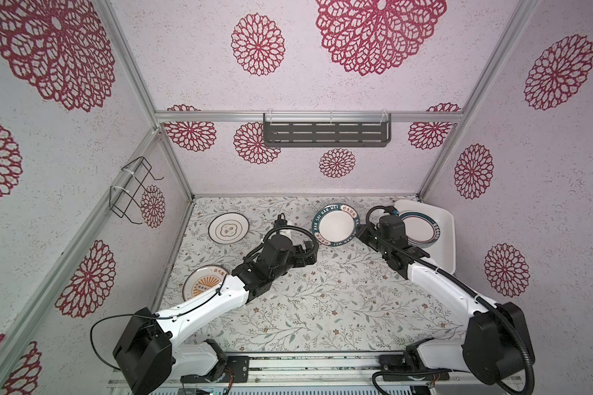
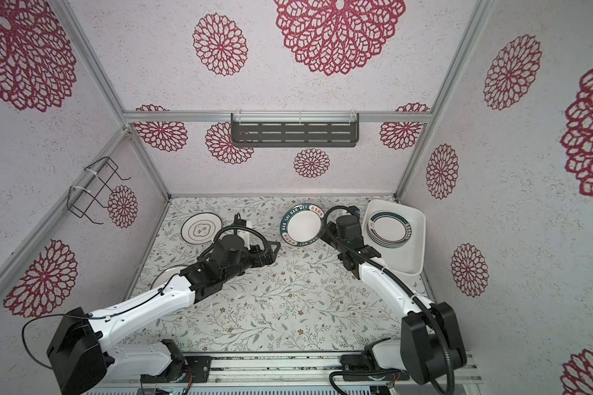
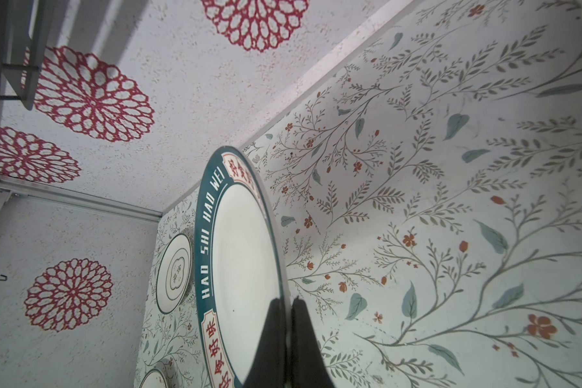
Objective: Place the plates into the plastic bin on the countertop
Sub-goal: Place the plate in the plastic bin.
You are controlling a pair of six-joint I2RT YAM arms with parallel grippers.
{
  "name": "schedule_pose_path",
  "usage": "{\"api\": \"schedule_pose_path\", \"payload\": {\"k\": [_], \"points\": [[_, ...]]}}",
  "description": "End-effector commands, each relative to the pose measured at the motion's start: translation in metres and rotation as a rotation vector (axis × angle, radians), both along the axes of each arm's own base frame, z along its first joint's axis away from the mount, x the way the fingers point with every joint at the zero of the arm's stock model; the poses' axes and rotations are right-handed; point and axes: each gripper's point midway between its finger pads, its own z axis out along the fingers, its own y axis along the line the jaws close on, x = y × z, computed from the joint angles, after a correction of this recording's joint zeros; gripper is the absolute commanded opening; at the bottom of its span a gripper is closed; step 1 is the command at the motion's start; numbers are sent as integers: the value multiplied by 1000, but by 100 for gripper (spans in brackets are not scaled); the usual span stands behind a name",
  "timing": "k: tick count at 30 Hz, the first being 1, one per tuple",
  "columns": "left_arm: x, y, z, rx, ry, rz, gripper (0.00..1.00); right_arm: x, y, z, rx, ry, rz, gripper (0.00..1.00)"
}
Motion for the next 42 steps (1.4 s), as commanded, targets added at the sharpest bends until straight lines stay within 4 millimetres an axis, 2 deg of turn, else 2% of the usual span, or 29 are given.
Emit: {"api": "schedule_pose_path", "payload": {"k": [1,6,11,22,28,32,34,42], "points": [[2,-18,11,-18,-40,-46,97,-3,-17,39,19,-108,-18,0],[3,-41,12,-6,-46,-105,97,-10,-53,40,0,-113,-87,0],[5,-70,11,4,-49,-180,97,-16,-98,38,-15,-109,-185,0],[14,-152,2,32,-35,-359,97,-24,-183,27,0,-114,-382,0],[15,-190,-3,36,-35,-419,97,-23,-232,10,71,-123,-527,0],[17,-202,-2,27,-31,-425,97,-21,-265,-6,129,-127,-613,0],[20,-208,-21,41,-7,-423,97,-17,-279,-16,150,-117,-645,0],[25,-217,-29,33,6,-420,97,12,-313,-40,128,-66,-695,0]]}}
